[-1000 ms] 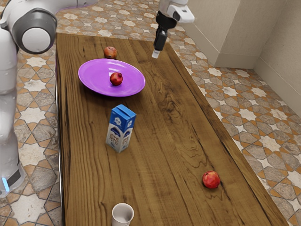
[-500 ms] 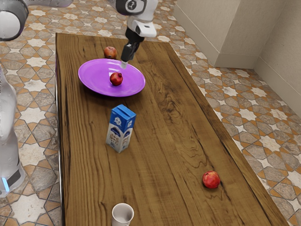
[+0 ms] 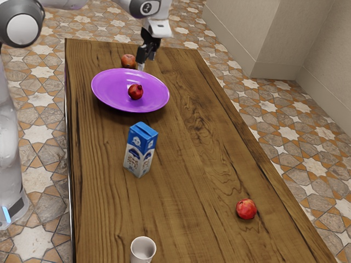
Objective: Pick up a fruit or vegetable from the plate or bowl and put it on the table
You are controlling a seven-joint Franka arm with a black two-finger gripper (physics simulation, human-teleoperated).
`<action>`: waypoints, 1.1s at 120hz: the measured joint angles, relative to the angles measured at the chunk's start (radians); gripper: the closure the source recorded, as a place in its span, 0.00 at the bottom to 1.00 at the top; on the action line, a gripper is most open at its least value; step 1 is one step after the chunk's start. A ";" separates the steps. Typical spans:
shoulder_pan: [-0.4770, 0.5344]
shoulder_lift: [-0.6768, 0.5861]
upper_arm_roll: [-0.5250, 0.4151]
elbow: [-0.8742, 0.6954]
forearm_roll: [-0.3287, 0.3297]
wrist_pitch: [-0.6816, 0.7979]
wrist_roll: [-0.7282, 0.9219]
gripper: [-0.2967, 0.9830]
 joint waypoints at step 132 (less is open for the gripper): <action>0.042 -0.026 0.038 -0.261 0.029 0.203 0.170 0.23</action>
